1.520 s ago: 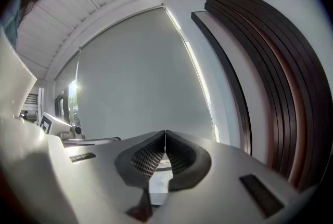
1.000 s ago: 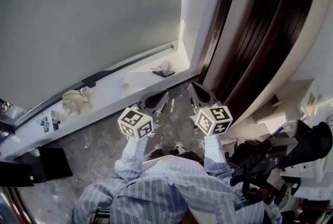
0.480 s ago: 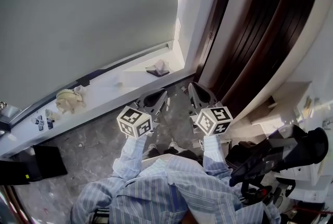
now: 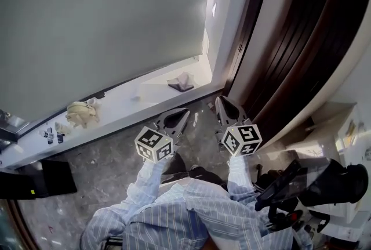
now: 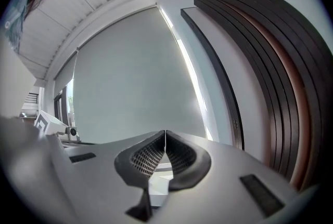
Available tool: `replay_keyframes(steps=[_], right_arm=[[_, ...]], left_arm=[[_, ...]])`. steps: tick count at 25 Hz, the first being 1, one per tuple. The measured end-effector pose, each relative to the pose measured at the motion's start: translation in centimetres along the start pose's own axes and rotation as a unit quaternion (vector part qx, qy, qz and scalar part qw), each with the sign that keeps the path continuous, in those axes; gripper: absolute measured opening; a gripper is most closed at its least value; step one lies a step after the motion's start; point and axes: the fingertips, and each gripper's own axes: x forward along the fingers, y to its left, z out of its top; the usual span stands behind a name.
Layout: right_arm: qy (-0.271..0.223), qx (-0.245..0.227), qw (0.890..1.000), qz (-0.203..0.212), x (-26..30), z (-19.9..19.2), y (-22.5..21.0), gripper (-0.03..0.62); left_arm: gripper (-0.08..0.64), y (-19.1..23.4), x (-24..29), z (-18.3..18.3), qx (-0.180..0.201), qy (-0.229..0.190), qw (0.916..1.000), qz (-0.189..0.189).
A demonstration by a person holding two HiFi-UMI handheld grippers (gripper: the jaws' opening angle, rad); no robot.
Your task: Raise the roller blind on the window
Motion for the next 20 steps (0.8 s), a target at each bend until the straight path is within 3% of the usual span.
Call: replay_keyframes(steps=[8, 13, 20], right_arm=[[0.016, -0.003, 1.0, -0.02, 5.7, 0.1, -3.3, 0.009], [0.007, 0.011, 0.998, -0.058, 11.4, 1.1, -6.7, 0.009], [-0.024, 0.013, 0.995, -0.098, 21.3, 5.9, -9.9, 0.009]], left_arm=[[0.005, 7.6, 5.7, 3.7, 0.019, -0.018, 0.9996, 0.013], [0.005, 14.3, 10.9, 7.1, 0.032, -0.023, 0.9992, -0.011], [0.006, 22.6, 18.6, 13.5, 0.059, -0.011, 0.9963, -0.061]])
